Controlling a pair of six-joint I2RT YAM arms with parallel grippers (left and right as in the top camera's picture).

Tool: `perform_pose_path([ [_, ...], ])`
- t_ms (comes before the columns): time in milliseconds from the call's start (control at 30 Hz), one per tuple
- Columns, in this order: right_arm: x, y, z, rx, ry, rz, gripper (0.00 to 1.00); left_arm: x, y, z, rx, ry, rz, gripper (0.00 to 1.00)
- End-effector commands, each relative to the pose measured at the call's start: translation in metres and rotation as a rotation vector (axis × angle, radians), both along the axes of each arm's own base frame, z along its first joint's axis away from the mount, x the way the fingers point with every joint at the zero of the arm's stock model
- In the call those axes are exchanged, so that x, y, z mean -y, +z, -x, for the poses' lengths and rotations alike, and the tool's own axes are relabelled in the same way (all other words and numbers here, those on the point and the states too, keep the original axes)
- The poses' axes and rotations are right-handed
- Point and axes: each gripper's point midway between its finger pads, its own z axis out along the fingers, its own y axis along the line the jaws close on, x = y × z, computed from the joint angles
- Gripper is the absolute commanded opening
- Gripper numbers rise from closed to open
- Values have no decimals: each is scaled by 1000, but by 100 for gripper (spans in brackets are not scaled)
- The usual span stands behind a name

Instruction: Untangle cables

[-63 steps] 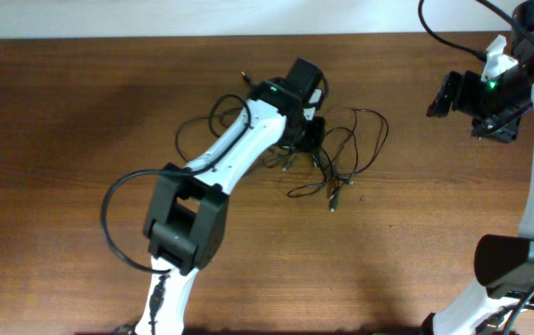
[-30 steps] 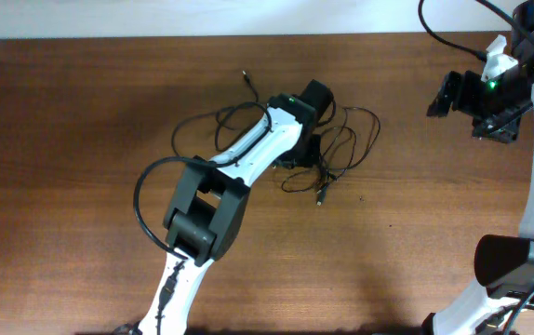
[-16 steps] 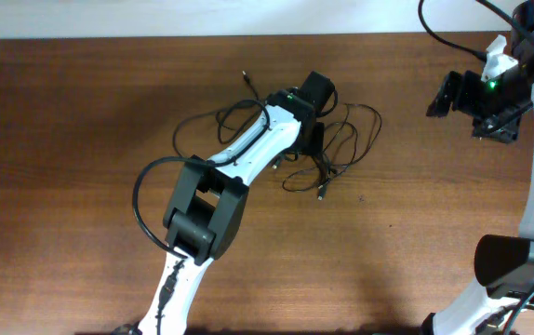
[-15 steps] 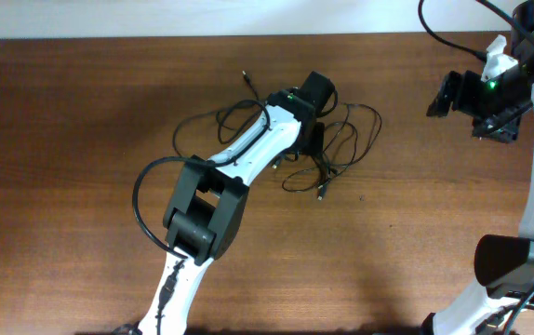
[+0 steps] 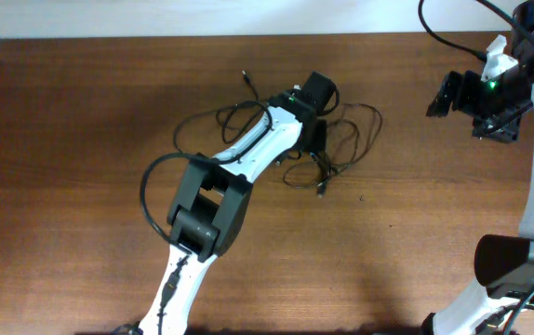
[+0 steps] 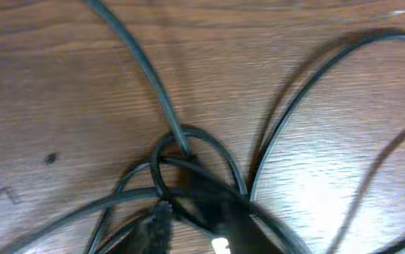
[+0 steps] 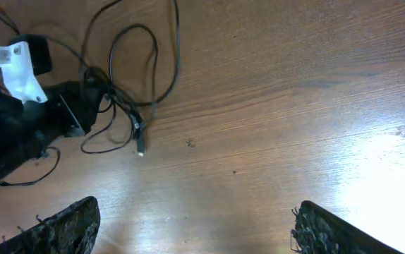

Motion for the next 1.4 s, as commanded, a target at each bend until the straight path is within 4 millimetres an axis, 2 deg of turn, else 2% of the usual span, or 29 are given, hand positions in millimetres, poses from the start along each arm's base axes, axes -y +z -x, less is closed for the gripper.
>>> perform_pose_path([
  [0, 3, 1, 0, 0, -7, 15, 90, -9, -27, 8, -55, 8, -56, 17],
  [100, 4, 1, 0, -1, -8, 22, 90, -8, -27, 7, -51, 8, -54, 11],
  [200, 4, 1, 0, -1, -8, 22, 90, -10, -21, 2, -41, 16, -47, 1],
  [267, 5, 0, 0, -4, -8, 22, 90, -14, -8, -5, -30, 29, -39, 0],
  [367, 5, -1, -1, -7, -8, 21, 90, -22, 25, -14, -11, 35, -31, 0],
  [400, 5, -1, -2, -3, -8, 21, 90, -23, 44, -18, 6, 16, -24, 0],
  [433, 4, -1, -2, -2, -7, 22, 90, -20, 76, -19, 30, -59, 7, 0],
  [467, 4, -1, -2, -1, -7, 21, 90, -19, 88, -19, 41, -88, 23, 0],
  [567, 0, 0, -3, 8, 26, 4, 90, -12, 145, -14, 94, -221, 101, 0],
  [667, -20, 3, -5, 34, 116, -53, 90, 0, 209, 3, 160, -390, 222, 0],
  [733, -29, 4, -6, 42, 137, -64, 90, 7, 245, 17, 205, -492, 299, 0],
  [900, -67, 11, -15, 98, 223, -135, 90, 0, 304, 38, 283, -544, 391, 0],
  [1100, -119, 25, -28, 199, 344, -241, 90, -14, 344, 51, 344, -552, 459, 0],
  [1200, -133, 32, -32, 238, 373, -287, 90, -23, 352, 51, 359, -536, 462, 0],
  [1367, -153, 50, -37, 303, 416, -419, 89, -21, 364, 53, 338, -522, 570, 0],
])
